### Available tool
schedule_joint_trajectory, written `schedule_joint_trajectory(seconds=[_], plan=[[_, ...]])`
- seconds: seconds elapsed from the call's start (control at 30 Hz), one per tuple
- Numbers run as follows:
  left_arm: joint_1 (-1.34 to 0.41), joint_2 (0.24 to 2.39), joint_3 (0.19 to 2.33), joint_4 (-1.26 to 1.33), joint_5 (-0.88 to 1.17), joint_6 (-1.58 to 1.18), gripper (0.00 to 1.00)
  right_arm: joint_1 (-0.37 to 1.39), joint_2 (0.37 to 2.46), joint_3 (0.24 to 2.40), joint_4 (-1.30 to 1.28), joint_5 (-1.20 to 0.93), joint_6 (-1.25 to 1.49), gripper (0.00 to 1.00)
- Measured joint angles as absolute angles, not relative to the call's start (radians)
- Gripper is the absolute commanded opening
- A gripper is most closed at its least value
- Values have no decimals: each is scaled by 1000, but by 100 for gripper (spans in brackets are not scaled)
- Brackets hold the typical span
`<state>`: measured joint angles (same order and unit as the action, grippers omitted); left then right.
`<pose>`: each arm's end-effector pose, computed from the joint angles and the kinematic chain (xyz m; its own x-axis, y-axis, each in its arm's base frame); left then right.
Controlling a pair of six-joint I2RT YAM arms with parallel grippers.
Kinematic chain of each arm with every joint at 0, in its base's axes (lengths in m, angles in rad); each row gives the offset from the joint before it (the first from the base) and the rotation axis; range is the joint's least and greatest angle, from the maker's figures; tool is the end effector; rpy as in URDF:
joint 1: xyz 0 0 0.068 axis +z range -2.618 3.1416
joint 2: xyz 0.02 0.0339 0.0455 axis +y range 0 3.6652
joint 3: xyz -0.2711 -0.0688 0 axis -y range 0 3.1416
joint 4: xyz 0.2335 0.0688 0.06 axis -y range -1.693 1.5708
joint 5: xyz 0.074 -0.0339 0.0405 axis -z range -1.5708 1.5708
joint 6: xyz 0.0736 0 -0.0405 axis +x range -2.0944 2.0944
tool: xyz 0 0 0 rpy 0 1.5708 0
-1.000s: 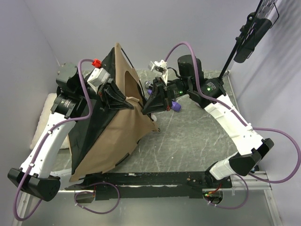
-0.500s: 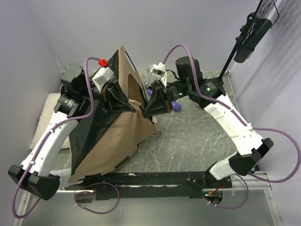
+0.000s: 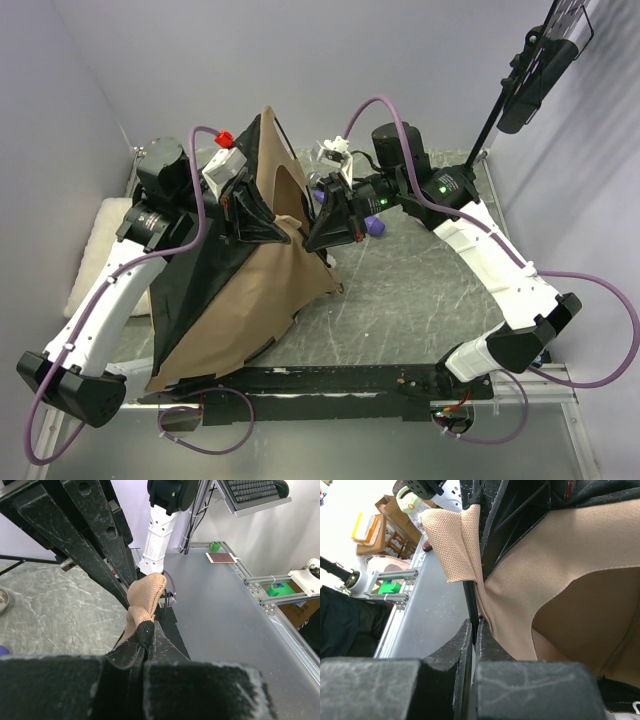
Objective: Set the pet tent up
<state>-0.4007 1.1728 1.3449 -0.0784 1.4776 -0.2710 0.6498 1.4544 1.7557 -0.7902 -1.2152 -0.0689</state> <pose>0.1696 -0.1514 0.4701 -0.1711 0.0454 -0.9842 0.9375 -0.2998 -0.1768 0.1825 0.2253 0.4626 -0.3132 -0.2681 -0.9111 -0.8933 -0.2426 0.3784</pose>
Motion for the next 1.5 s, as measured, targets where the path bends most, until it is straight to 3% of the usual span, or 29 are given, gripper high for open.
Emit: schedule_joint_trajectory(seconds=[0.3, 0.53, 0.73, 0.8, 0.93, 1.07, 1.17, 1.33, 1.5], plan=[[-404, 1169, 1345, -231, 1468, -143, 1, 643, 1454, 1756, -797, -1209, -73, 0], [-484, 1236, 1478, -622, 1391, 207, 1, 641, 1454, 1756, -817, -1197, -80, 0], [-522, 1245, 1493, -714, 1308, 297, 1, 641, 1454, 1742, -850, -1185, -102, 0], [-530, 1245, 1493, -732, 1282, 318, 7, 641, 1454, 1732, -857, -1180, -112, 0], [-538, 1244, 1491, -786, 1234, 378, 42, 641, 1441, 1701, -871, -1176, -156, 0], [-544, 1230, 1455, -804, 1187, 397, 60, 641, 1378, 1613, -880, -1179, -208, 12], [-537, 1204, 1433, -804, 1171, 393, 75, 643, 1321, 1533, -884, -1179, -239, 34], [-439, 1145, 1427, -753, 1184, 344, 78, 642, 1244, 1411, -919, -1124, -270, 71], [-337, 1121, 1427, -741, 1208, 329, 82, 631, 1221, 1378, -959, -1091, -291, 80]])
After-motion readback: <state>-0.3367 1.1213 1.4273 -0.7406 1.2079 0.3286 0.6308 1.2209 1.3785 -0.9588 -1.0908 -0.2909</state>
